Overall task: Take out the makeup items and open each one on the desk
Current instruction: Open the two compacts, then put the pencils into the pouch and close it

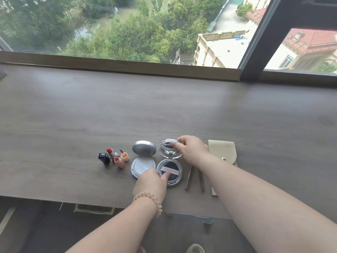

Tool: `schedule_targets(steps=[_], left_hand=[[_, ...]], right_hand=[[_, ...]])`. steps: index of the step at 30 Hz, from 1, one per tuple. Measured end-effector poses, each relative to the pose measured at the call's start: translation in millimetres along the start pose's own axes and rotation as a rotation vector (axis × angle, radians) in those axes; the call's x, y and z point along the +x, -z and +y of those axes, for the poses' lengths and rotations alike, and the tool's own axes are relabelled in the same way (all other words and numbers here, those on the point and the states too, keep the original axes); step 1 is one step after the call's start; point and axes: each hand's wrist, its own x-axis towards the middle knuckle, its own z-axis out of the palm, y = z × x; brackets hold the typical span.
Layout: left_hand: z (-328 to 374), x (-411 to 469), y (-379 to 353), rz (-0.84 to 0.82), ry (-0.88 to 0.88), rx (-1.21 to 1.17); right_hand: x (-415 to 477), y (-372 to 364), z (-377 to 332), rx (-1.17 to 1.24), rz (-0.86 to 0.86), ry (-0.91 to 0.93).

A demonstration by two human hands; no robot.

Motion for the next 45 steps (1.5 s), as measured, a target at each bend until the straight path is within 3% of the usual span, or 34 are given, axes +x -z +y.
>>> schedule_targets(steps=[5,10,18,26,30,34,38,42,45], left_hand=[[-0.2,-0.2,2.9,-0.005,-0.023,0.005],[2.5,-4.9,7.9,0.032,-0.049,-0.05],[10.7,-21.2,13.8,0.053,-0.092,-0.082],[8.2,-32.0,22.8,0.04,-0.159,-0.114],[17.8,-38.2,29.2,0.071,-0.334,-0.001],[33.1,-39.7,30.1,0.175,-0.737,0.113],[59.3,-42.0,38.5,0.128,-0.992,0.287],[80.4,-37.6,51.1,0.175,-1.052,0.357],[88.6,-42.3,60.9,0.061,-1.015,0.06]], right_hand=[[-10.4,9.7,8.7,0.128,0.09,0.001],[-50.2,7.2,49.0,-0.096,0.277,-0.132],[-63.8,-24.9,50.2,-0.485,0.271,-0.14],[-68.2,-22.4,46.0,-0.48,0.237,-0.243],[-83.2,-3.8,38.8,-0.292,0.316,-0.3],[-104.5,27.6,34.1,0.064,0.369,-0.333],[-126.0,61.9,33.2,0.236,0.238,-0.187],[-137.2,102.5,18.1,0.418,0.166,0.025],[-140.2,124.0,5.8,0.67,0.197,0.119]])
